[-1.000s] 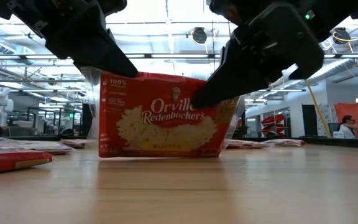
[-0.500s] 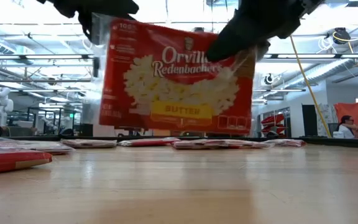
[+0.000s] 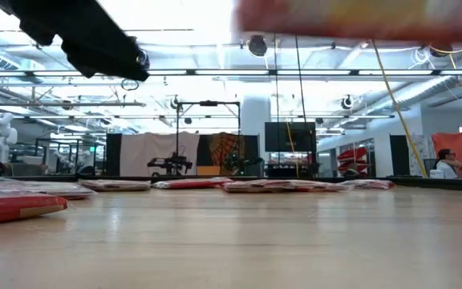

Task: Sort popcorn bags into baskets
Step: Put the popcorn pack into the orange bin

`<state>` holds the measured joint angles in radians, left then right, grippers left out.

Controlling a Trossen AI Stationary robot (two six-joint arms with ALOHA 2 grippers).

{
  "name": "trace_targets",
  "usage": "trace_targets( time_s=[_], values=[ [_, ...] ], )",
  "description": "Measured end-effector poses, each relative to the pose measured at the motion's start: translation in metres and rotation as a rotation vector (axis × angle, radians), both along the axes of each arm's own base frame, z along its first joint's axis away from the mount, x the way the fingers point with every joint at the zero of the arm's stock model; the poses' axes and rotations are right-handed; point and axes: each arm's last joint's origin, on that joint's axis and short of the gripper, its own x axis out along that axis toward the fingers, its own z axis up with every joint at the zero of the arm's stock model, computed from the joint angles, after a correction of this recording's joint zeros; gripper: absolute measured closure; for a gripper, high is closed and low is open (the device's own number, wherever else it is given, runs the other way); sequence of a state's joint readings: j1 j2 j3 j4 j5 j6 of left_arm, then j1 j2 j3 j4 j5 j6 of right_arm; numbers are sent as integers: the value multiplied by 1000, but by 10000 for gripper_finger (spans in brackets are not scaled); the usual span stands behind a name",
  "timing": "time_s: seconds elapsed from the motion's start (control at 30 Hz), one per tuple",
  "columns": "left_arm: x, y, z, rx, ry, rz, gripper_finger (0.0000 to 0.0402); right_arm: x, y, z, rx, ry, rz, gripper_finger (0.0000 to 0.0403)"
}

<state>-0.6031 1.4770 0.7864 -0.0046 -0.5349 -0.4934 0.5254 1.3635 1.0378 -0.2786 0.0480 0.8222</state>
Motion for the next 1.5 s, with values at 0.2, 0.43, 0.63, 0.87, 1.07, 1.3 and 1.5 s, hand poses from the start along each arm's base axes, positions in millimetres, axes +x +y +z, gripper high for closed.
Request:
trace_targets(
  time_s=[0.2,0.43,0.63,0.87,1.07,1.3,1.5],
  values=[
    [1,-2,-5,-21,6,27,188,-48,-12,34,98,53,-17,390],
    [4,-7,-20,-28,45,42,188,-102,-15,47,224,267,16,390],
    [5,-11,-31,-55,74,65,188,-125,-8,45,264,411,-21,390],
    [5,-14,-33,-66,68,52,188,-132,13,34,302,579,-49,390],
    [7,-14,-32,-52,50,33,188,-131,28,20,276,684,-66,390],
    [9,-15,-30,-55,30,25,188,-130,37,8,249,805,-96,390],
    [8,-15,-30,-54,30,25,188,-125,44,7,284,782,-83,390]
  ],
)
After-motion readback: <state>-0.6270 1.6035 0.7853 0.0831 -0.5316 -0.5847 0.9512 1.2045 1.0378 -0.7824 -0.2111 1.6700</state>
